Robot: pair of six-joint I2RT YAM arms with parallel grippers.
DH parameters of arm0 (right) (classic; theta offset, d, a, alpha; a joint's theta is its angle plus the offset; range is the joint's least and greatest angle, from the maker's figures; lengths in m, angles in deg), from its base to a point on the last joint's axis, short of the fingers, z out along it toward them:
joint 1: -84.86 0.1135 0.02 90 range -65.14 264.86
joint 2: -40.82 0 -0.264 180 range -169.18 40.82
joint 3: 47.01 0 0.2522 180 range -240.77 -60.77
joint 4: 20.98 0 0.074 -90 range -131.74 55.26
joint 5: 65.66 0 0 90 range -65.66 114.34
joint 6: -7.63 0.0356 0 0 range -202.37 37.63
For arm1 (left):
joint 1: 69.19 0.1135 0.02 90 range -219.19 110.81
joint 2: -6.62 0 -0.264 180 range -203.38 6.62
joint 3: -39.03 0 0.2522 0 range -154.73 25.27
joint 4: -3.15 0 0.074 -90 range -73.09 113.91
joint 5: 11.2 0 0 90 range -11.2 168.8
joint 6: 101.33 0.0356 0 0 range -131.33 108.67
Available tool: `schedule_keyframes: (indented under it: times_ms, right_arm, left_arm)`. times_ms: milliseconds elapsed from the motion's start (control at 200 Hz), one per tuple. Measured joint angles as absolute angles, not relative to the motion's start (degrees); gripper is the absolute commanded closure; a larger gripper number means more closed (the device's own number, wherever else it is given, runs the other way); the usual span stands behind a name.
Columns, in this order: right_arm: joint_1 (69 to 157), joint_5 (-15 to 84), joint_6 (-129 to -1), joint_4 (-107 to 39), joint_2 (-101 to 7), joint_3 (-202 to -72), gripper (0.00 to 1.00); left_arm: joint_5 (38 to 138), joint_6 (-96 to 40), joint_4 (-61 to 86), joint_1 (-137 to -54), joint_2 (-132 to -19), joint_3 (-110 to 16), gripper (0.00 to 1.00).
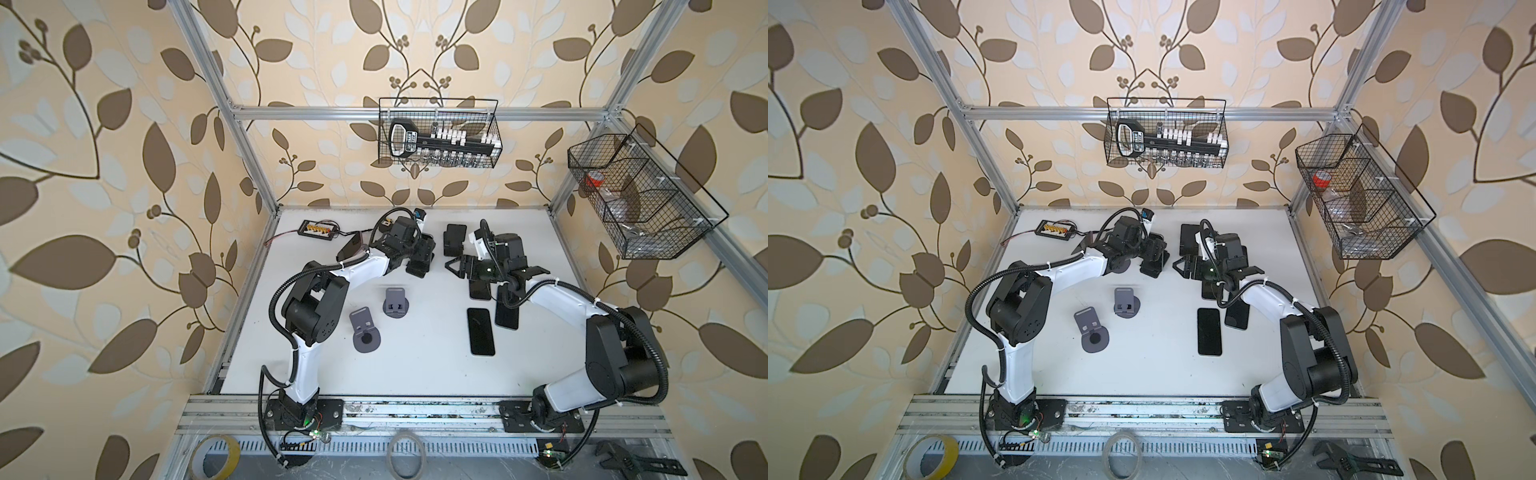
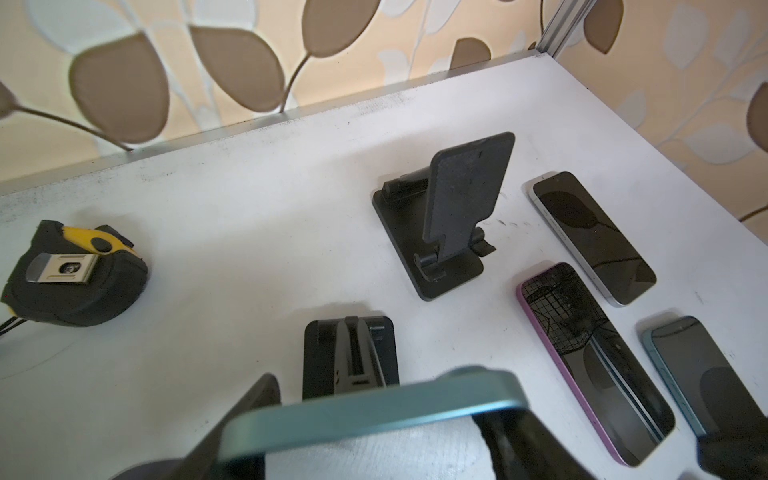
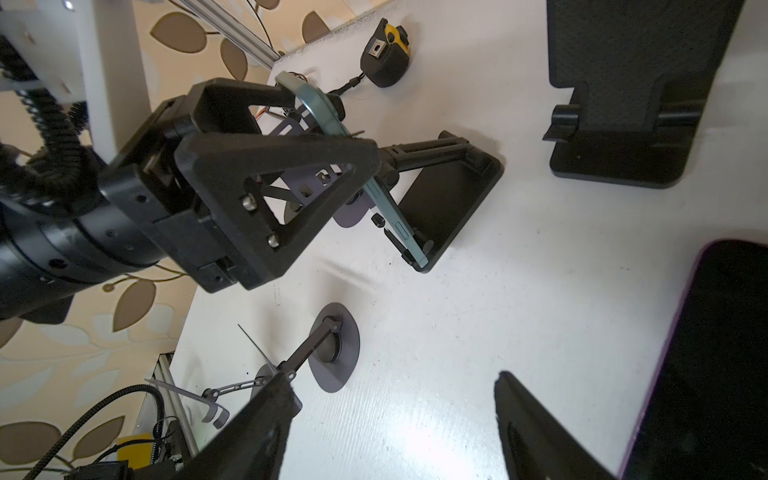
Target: Remove the phone from the phone stand
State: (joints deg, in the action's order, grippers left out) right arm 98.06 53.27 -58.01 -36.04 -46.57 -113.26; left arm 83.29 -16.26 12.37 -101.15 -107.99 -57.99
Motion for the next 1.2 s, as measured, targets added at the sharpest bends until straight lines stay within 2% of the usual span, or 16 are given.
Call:
schedule_keyframes:
  times_ms: [1200]
  right_arm:
    - [99.5,51.6,-57.9,-39.2,-42.4,-113.3,0.25]
  left_arm:
    - [83.7,-17.7,12.6,-101.2,-95.9,-52.2,0.62]
